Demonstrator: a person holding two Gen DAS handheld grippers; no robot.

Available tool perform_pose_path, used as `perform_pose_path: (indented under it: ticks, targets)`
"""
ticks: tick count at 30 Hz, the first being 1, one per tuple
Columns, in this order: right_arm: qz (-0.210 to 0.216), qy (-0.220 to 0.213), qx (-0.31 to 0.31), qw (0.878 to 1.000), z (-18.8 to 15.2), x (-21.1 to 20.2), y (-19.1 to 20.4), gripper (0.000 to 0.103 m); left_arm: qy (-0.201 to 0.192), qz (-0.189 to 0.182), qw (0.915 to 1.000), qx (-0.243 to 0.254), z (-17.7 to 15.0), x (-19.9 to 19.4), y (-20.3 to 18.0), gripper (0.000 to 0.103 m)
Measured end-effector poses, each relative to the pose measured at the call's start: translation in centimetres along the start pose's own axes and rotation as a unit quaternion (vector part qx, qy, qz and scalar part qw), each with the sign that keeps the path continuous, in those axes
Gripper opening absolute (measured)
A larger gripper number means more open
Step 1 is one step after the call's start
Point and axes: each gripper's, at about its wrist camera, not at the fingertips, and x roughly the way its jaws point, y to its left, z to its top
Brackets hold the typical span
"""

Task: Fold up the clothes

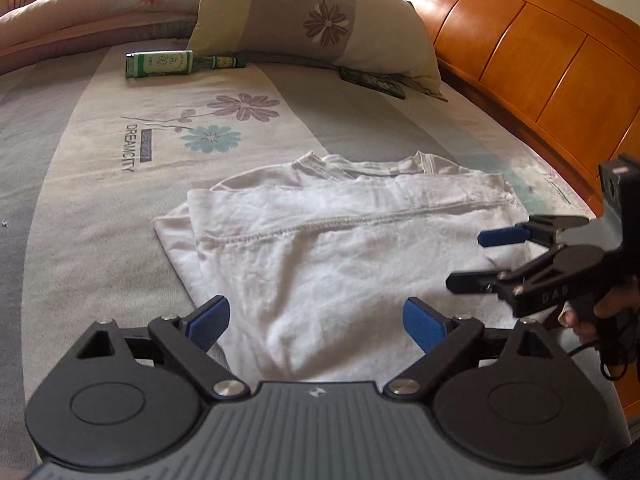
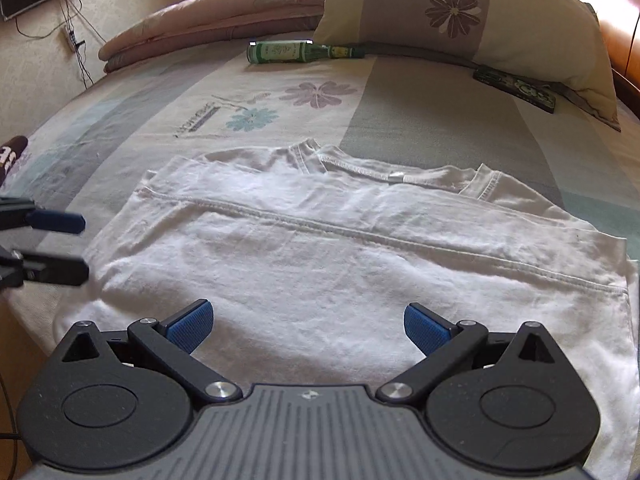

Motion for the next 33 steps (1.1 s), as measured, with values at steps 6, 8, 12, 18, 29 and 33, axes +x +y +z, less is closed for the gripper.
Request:
perform_pose_path:
  ticks: [6,8,12,18,29,33]
  targets:
    - [-0.031,0.0,0.011,0.999,-1.6,1.1,0.1,0.103,-0.011,-0.026,0.9996,0.001,1.5,2.0,-0.6,0.093]
    - [-0.029,-0.01,0.014,0.999,-1.9,1.0,0.0,0.103,-0.005,-0.028,0.9995,-0.015,1.0,2.9,-0.6,0.093]
    - [-0.028,-0.014,-0.023,0.999,-2.2,1.0,0.4,0.103,0.025,-0.012,0.9971,-0.071,-0.3,4.9,0.7,0.093]
    - [-0.027,0.019,-0.005,0.999,-1.2,0.3,0.2,0.103,-0.006,-0.018,0.9983,-0.056,0.7,2.9,0.4,0.094]
    - [-0.04,0.02,0.047,0.998,-1.3,-0.8,-0.1,0.103,0.002,-0.015,0.998,-0.062,1.0,3.6,0.3,0.094]
    - [-0.034,0.014,0.056,0.998,-1.3,-1.4,0.0,0.103,0.027,0.006,0.9973,-0.068,1.0,4.8,0.7,0.094]
